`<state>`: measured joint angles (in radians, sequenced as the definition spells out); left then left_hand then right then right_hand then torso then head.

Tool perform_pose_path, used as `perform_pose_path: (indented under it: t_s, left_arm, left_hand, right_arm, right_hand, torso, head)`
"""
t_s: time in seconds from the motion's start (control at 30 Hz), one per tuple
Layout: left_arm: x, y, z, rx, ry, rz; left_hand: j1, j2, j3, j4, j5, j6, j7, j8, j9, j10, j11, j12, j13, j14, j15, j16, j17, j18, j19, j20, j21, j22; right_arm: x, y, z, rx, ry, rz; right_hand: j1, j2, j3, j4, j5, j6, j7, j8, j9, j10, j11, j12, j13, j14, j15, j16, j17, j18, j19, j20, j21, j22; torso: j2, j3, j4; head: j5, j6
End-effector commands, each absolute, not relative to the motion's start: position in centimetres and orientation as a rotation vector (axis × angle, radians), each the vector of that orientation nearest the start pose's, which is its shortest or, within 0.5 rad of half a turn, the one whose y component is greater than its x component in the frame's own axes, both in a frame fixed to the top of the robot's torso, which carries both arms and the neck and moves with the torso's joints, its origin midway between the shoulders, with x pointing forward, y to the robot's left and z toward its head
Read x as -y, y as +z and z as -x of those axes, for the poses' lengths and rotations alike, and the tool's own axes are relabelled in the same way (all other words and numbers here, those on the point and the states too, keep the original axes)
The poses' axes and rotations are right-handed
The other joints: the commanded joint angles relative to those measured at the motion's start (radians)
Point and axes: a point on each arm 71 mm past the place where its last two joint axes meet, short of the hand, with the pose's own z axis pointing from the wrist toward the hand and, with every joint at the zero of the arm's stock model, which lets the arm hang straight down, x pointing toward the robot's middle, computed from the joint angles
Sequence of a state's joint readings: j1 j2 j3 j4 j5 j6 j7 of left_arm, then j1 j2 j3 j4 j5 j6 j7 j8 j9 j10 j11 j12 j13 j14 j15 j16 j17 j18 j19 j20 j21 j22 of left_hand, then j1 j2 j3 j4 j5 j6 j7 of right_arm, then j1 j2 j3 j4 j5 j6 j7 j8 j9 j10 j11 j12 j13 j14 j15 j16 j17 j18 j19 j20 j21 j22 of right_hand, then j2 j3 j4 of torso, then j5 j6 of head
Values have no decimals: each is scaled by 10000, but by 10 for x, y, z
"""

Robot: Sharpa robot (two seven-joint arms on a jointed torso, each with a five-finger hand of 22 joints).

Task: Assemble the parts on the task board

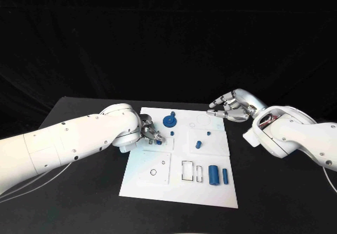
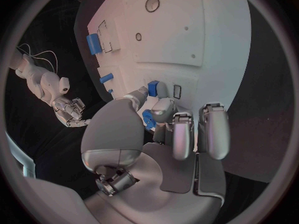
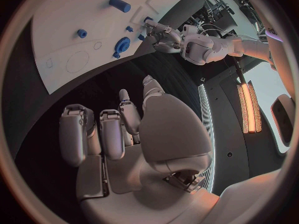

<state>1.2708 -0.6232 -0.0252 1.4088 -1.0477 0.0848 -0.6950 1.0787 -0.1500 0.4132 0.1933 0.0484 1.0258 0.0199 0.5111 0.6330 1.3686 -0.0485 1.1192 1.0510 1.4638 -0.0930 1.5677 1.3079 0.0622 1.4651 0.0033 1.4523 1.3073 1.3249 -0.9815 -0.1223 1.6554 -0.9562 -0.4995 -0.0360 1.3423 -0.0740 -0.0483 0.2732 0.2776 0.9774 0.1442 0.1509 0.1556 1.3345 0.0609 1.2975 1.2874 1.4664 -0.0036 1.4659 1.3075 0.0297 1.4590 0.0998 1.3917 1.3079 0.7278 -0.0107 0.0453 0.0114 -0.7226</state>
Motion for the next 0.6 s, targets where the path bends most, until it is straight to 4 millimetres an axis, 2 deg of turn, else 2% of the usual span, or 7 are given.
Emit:
perform_pose_path:
  t_s: [0.03,0.23,0.43,0.6]
  left_arm:
    - [-147,-195,-507,-22872,-3186,2278]
    - [-147,-194,-508,-22723,-3307,2419]
    - [-147,-193,-508,-22533,-3615,2712]
    - [-149,-192,-507,-22466,-3726,2848]
  left_hand:
    - [-107,10,-79,19,30,29,54,-14,19,7,46,57,9,1070,-69,31,2629,-155,186,-57,37,419]
    - [-210,43,-364,224,28,28,56,-4,66,8,49,81,31,1070,-68,31,2629,-155,185,-58,33,418]
    - [-568,-83,-1188,688,24,28,51,8,137,20,51,131,76,1070,-67,31,2629,-156,189,-57,34,431]
    - [-454,-19,-1991,918,29,14,38,4,205,14,37,154,96,1070,-79,31,2629,-156,191,-69,31,438]
  right_arm:
    - [239,-142,-472,-15772,8549,-3109]
    - [239,-142,-472,-15773,8543,-3113]
    - [239,-142,-473,-15769,8544,-3115]
    - [239,-142,-473,-15760,8526,-3128]
  right_hand:
    - [-75,28,-68,23,61,-70,-20,65,14,-10,-7,-36,-16,602,-90,-60,820,171,-25,-36,-45,1502]
    - [-88,27,-80,30,62,-75,-19,66,14,-21,-7,-49,-29,600,-90,-69,806,173,-32,-37,-57,1495]
    - [-107,28,-95,38,63,-81,-19,68,15,-19,-6,-47,-27,600,-90,-70,808,175,-35,-37,-66,1491]
    - [-107,28,-95,38,63,-81,-19,68,15,-19,-6,-47,-27,600,-90,-70,808,175,-35,-37,-66,1491]
  torso:
    - [1,2,7]
    - [-2,-3,4]
    - [-9,-1,-2]
    - [-6,-4,0]
  head:
    - [2,3]
    - [9,24]
    - [3,54]
    - [-6,71]
